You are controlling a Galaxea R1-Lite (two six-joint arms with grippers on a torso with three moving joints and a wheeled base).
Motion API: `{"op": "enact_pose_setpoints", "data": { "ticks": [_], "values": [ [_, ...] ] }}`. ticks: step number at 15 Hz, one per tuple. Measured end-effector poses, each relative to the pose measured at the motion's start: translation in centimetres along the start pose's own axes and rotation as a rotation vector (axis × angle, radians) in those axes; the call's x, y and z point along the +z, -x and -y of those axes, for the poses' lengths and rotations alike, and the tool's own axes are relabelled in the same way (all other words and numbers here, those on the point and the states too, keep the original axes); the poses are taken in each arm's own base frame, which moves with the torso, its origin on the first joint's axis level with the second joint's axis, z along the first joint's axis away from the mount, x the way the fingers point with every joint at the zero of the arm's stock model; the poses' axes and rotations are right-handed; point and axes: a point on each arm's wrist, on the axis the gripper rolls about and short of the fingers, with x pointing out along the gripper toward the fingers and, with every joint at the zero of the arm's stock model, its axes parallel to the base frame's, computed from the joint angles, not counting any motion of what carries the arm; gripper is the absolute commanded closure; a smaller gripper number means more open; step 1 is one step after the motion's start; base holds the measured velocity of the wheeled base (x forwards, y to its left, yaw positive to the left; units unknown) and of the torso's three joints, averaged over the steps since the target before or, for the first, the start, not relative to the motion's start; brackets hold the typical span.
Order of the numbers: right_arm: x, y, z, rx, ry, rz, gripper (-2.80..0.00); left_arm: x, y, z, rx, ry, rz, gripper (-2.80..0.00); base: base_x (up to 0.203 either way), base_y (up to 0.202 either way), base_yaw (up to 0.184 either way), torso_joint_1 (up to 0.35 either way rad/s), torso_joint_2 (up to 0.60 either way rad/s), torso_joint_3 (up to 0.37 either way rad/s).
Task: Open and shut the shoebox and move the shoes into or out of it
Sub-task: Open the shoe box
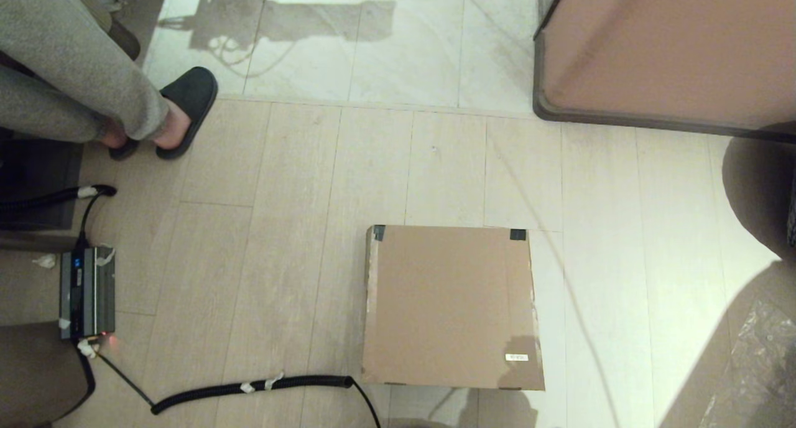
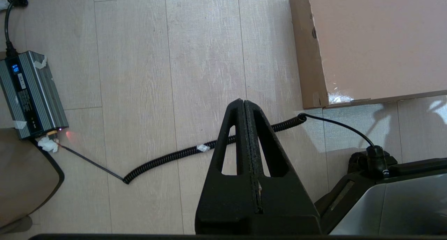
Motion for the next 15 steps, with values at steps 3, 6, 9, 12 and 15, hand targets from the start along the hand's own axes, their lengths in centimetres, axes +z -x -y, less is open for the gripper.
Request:
{"op": "enact_pose_setpoints", "data": {
  "ticks": [3, 6, 9, 12, 15],
  "values": [
    [0.0, 0.0, 0.0, 0.001, 0.001, 0.0, 0.0, 0.0, 0.0, 0.0, 0.001, 0.003, 0.0, 0.0, 0.0, 0.0, 0.0, 0.0, 0.0, 0.0],
    [0.02, 0.0, 0.0, 0.001, 0.004, 0.001, 0.0, 0.0, 0.0, -0.01, 0.004, 0.007, 0.0, 0.0, 0.0, 0.0, 0.0, 0.0, 0.0, 0.0],
    [0.03, 0.0, 0.0, 0.001, -0.004, 0.003, 0.0, 0.0, 0.0, -0.02, 0.01, 0.034, -0.001, 0.0, 0.0, 0.0, 0.0, 0.0, 0.0, 0.0],
    [0.04, 0.0, 0.0, 0.002, -0.005, 0.003, 0.0, 0.0, 0.0, -0.03, 0.013, 0.038, -0.001, 0.0, 0.0, 0.0, 0.0, 0.0, 0.0, 0.0],
    [0.04, 0.0, 0.0, 0.002, -0.006, 0.003, 0.0, 0.0, 0.0, -0.03, 0.014, 0.038, -0.001, 0.0, 0.0, 0.0, 0.0, 0.0, 0.0, 0.0]
  ]
}}
